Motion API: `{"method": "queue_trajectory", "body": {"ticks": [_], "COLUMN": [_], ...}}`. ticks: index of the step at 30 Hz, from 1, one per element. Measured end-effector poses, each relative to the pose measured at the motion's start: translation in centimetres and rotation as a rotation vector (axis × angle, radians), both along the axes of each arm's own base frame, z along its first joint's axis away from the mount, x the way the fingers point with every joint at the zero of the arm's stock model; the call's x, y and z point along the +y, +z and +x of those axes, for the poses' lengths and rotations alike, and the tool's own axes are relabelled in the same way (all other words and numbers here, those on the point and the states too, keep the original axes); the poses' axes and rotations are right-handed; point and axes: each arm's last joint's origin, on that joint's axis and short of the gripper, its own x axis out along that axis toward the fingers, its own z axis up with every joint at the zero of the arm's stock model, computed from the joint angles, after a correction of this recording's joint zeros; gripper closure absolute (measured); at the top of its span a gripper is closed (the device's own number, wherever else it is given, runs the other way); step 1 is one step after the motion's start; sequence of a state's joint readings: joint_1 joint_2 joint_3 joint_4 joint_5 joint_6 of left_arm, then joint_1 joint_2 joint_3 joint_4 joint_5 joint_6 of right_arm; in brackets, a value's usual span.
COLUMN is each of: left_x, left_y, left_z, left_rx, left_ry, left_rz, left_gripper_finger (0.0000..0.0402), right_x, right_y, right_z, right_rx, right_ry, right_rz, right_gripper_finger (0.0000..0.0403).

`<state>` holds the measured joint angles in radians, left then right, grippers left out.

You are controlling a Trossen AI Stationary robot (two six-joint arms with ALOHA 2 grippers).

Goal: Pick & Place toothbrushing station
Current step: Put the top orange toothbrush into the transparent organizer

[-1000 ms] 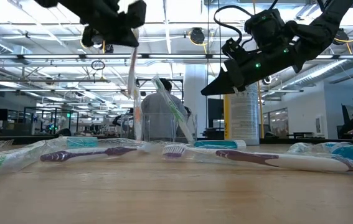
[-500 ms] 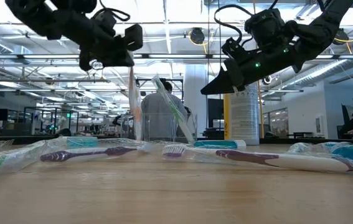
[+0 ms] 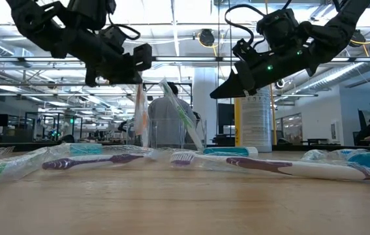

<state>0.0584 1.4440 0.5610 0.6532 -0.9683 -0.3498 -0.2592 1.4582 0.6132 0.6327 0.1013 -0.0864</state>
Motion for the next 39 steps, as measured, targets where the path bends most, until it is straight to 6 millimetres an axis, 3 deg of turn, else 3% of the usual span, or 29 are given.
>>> {"method": "queue_trajectory", "body": {"ticks": [17,25,39], "left_x": [1.3,2.0,2.4], "left_y": [-2.8,-2.9,-3.3], "left_z": [0.7,0.7,0.5], "left_rx": [0.029,0.024,0.076], "left_ry": [0.040,-0.005,-0.024], "left_rz": [-0.064,-0.093,-0.113], "left_gripper_finger": [0.0397,0.0374,0.0371], "right_x": [0.0,0.0,0.0], "right_y": [0.0,0.0,0.0], "right_z": [0.0,0.0,0.0], "right_rx": [0.000,0.001,0.001], "right_ry": [-0.001,-0.001,-0.001], "right_rz": [0.000,0.000,0.000], "right_gripper_finger": [0.0273,0.0273,0.0273]}}
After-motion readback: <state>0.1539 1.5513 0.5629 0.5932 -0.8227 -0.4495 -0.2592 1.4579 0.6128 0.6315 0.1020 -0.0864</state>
